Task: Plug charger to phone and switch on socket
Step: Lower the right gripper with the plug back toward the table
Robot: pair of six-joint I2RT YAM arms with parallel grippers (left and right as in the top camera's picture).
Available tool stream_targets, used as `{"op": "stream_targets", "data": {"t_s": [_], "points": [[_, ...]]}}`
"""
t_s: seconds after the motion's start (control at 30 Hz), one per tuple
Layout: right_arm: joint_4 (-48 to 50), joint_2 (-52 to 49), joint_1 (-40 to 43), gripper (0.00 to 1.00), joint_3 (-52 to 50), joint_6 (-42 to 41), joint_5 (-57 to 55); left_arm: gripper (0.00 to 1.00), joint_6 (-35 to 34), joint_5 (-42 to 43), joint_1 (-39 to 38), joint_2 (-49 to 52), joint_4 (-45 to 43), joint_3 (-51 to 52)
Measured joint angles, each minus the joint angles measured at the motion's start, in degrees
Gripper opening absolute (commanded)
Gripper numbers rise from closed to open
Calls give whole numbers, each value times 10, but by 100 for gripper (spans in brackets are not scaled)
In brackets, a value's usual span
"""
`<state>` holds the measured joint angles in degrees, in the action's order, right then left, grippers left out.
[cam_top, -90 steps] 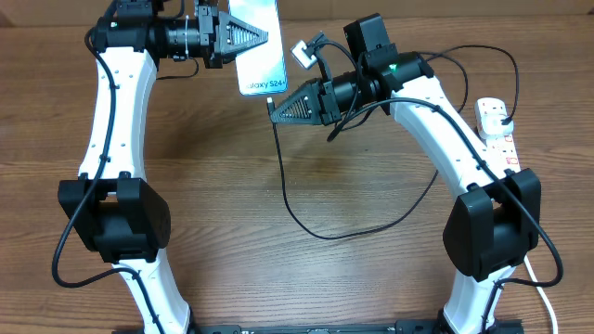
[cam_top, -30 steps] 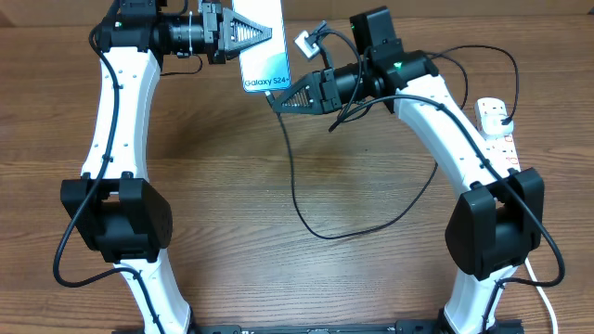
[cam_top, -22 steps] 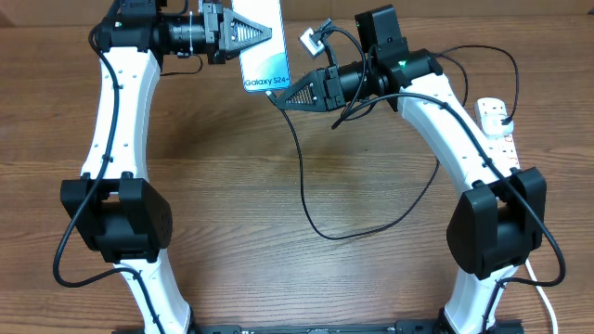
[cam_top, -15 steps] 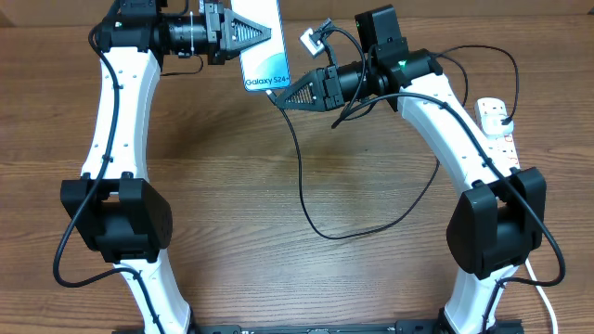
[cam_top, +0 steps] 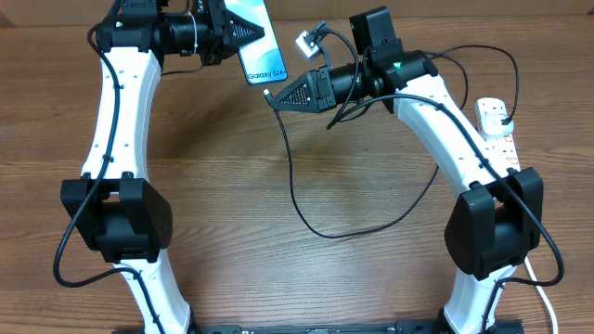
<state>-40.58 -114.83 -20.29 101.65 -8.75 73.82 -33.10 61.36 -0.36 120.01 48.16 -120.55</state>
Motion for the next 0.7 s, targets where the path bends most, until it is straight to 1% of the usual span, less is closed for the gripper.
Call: {"op": "stream_targets", "data": {"t_s": [0.13,0.23,0.33,0.4,0.47,0.6,0.7], "points": [[-31,0,-1,4,0,-3,-37,4,-10,-41,6,0,9,0],[-63,0,-1,4,0,-6,-86,4,-11,-85,16,0,33,0],[-135,0,-1,4,0,-12,-194,4,-9,-131,24,0,73,0],[-195,0,-2,4,0,-15,-298,4,2,-160,28,0,99,0],[-236,0,-2,4,0,-17,-388,4,17,-179,34,0,116,0],[-281,0,-2,4,-2,-22,-520,4,37,-199,35,0,129,0],[-283,0,-2,4,-23,-38,-593,4,44,-203,35,0,132,0]]}}
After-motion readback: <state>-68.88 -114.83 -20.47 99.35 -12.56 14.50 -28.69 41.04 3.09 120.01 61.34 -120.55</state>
